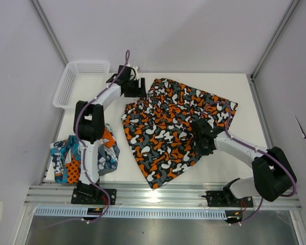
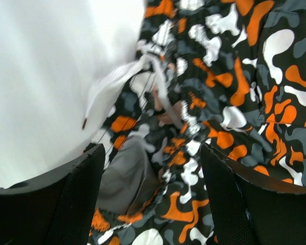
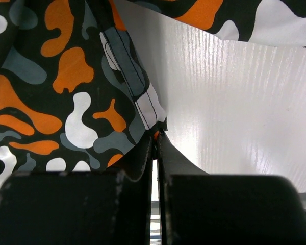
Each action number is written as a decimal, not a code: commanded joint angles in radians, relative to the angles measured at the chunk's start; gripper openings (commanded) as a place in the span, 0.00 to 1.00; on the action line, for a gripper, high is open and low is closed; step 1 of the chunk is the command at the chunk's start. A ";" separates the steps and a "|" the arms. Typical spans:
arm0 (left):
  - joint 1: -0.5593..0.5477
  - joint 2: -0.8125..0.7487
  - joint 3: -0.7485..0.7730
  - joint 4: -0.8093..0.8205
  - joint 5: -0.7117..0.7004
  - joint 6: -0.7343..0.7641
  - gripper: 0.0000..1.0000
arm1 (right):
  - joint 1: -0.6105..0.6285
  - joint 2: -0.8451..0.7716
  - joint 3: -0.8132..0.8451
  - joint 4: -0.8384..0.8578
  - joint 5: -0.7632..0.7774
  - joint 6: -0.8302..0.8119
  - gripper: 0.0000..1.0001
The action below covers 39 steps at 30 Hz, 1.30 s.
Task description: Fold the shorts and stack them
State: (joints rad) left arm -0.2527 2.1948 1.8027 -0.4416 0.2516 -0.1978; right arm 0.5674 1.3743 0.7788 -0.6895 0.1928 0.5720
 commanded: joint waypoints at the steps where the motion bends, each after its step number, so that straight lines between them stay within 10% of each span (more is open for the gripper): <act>1: -0.049 0.032 0.110 -0.055 -0.063 0.081 0.77 | 0.006 0.008 0.013 -0.027 0.034 0.020 0.00; 8: -0.059 0.080 0.185 -0.100 -0.038 0.104 0.54 | 0.005 -0.023 0.008 -0.019 0.028 0.020 0.00; 30: -0.079 0.295 0.486 -0.381 0.071 0.169 0.45 | 0.003 -0.050 0.005 -0.019 -0.010 0.026 0.00; 35: -0.079 0.293 0.488 -0.384 0.078 0.172 0.00 | 0.006 -0.060 -0.015 -0.015 -0.010 0.040 0.00; 39: -0.073 0.270 0.486 -0.358 0.057 0.144 0.00 | 0.009 -0.063 -0.042 -0.018 0.002 0.061 0.00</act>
State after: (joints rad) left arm -0.3244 2.4870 2.2406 -0.8108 0.3077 -0.0444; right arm 0.5682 1.3350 0.7544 -0.6910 0.1764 0.6044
